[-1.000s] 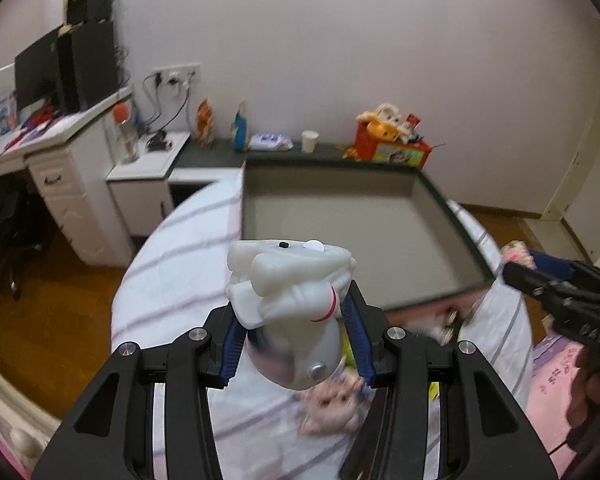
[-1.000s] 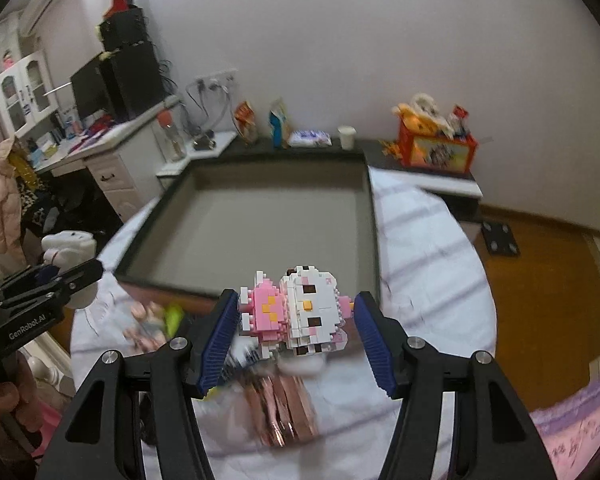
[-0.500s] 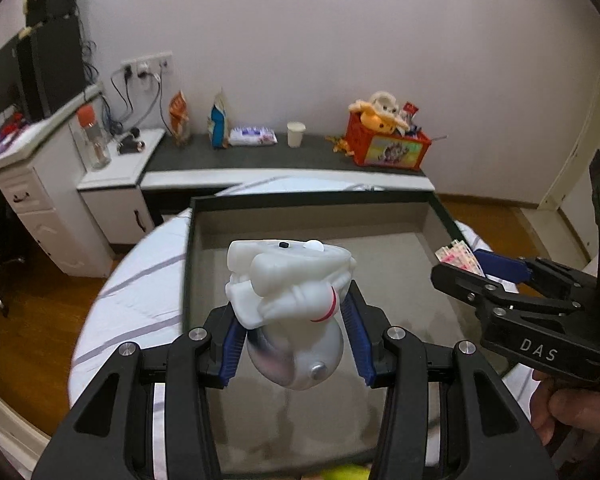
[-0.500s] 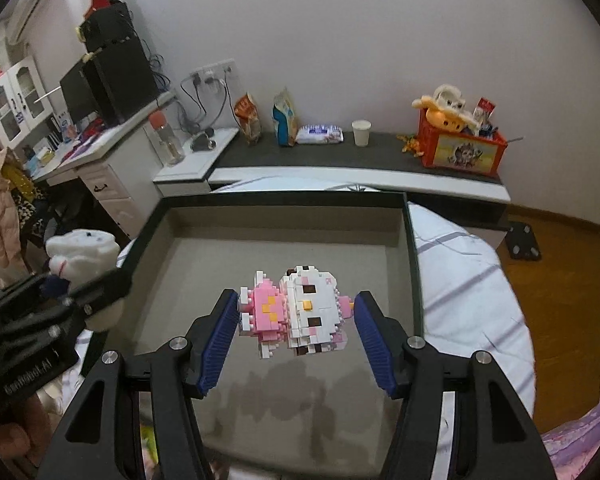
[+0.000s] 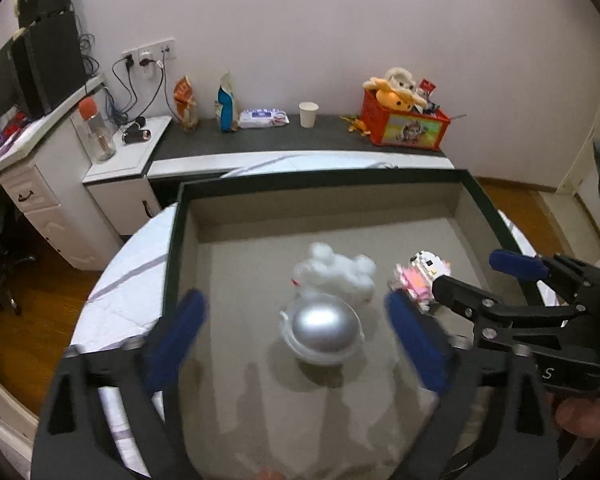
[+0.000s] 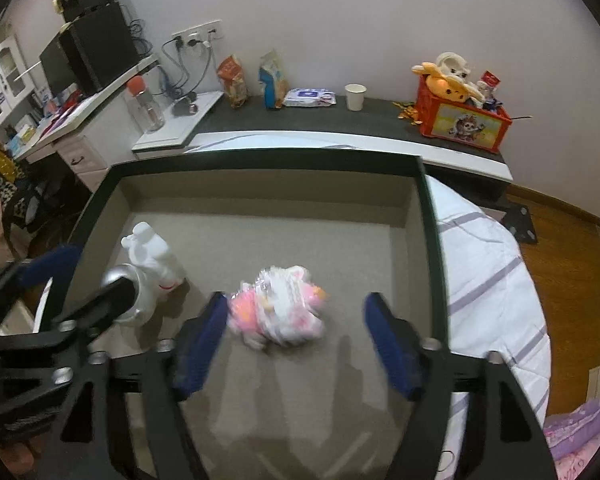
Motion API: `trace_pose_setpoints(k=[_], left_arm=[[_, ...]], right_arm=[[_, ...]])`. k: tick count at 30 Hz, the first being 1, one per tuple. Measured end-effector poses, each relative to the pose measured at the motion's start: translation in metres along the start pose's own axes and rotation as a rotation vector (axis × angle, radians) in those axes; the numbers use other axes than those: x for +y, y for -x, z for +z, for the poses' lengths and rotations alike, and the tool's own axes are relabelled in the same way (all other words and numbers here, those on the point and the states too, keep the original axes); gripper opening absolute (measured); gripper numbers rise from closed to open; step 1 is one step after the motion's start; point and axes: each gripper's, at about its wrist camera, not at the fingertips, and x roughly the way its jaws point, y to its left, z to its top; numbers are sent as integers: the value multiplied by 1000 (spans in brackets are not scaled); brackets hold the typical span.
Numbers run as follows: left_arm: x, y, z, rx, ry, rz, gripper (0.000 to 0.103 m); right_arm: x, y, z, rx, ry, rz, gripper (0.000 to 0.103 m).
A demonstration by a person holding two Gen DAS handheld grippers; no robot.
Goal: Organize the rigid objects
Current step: 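Carry both toys over the box and open both tools to drop them, then withdraw both tools back toward the remaining items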
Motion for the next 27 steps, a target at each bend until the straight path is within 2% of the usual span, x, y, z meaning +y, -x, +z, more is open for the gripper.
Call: trace_pose_setpoints(k=[4, 5, 10, 12, 20, 27], left_arm=[[7, 16, 0, -29, 17, 12, 103], [8, 23, -2, -43, 21, 20, 103], [14, 55, -15, -98, 19, 46, 103], [16, 72, -23, -126, 18, 59, 103], [25, 124, -61, -167, 29, 54, 103], [28, 155, -101, -169, 35, 50, 103]], right_arm=[[1, 8, -3, -6, -15, 52, 86], [2, 9, -4, -9, -17, 58, 89], [8, 29, -12, -40, -27, 60, 91], [12, 39, -16, -61, -33, 73, 103], [31, 89, -42, -145, -31, 106, 103], [37, 133, -84, -211, -37, 105, 103]])
